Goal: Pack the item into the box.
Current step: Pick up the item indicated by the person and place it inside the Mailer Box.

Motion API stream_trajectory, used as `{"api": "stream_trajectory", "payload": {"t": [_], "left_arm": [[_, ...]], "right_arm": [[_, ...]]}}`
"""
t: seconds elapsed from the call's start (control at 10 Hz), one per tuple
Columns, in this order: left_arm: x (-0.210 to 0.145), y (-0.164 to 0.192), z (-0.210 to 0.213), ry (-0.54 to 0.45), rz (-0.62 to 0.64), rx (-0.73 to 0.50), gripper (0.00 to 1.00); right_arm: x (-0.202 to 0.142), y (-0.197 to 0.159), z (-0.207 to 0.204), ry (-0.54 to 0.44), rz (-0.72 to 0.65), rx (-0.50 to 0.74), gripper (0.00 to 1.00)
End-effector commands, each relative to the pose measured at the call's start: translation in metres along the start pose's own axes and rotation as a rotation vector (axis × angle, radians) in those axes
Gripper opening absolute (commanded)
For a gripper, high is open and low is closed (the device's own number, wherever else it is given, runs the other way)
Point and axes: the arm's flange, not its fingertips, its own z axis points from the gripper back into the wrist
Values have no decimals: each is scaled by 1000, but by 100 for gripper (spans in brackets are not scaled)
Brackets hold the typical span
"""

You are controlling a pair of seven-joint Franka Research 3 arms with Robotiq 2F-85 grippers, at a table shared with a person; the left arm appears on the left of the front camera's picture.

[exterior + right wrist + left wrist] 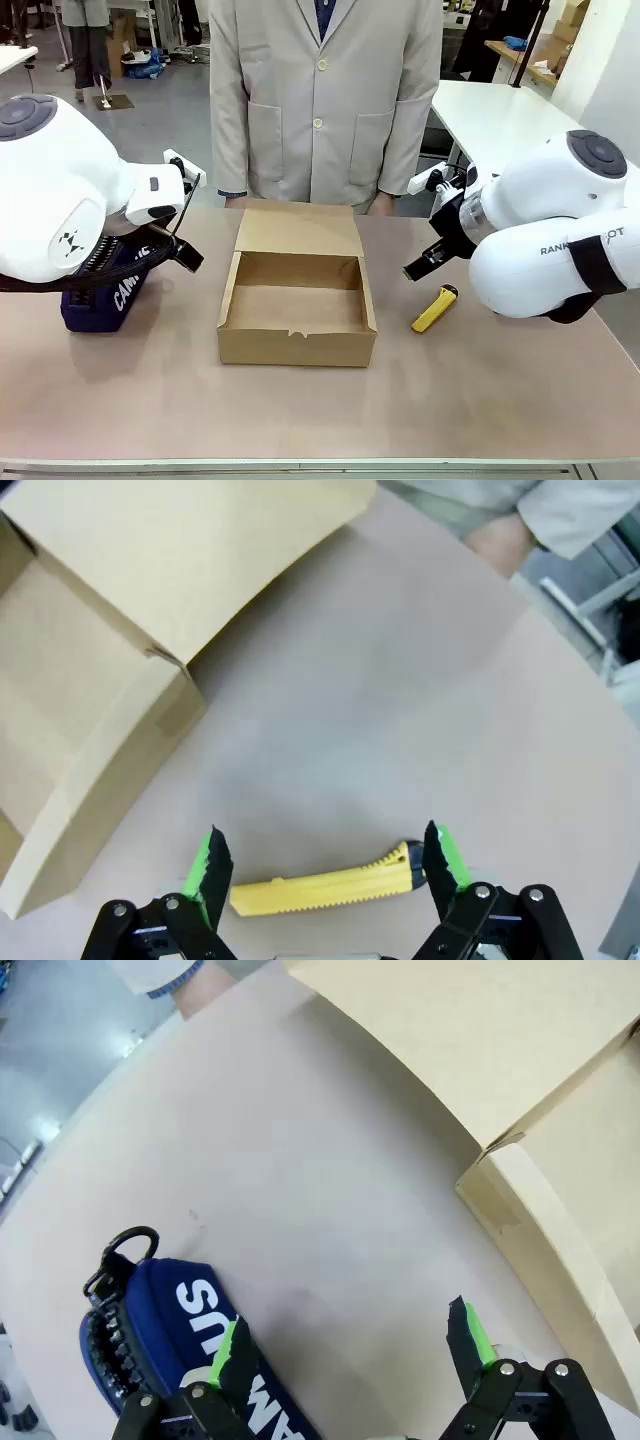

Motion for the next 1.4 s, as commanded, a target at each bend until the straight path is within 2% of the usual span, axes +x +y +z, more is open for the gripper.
{"api": "stream_trajectory", "payload": {"t": [0.0, 0.9, 1.0, 1.1, 1.3], "left_arm": [[0, 0, 0, 0, 0, 0, 100], [0, 0, 0, 0, 0, 0, 100], [10, -6, 31, -37, -26, 4, 100], [12, -15, 85, -88, -72, 42, 100], [-9, -49, 185, -231, -161, 39, 100]], "right_arm": [[0, 0, 0, 0, 0, 0, 100], [0, 0, 0, 0, 1, 0, 100], [2, 0, 29, -29, 10, -16, 100], [-3, 1, 88, -93, 19, -41, 100], [-31, 16, 171, -175, 55, -126, 100]]}}
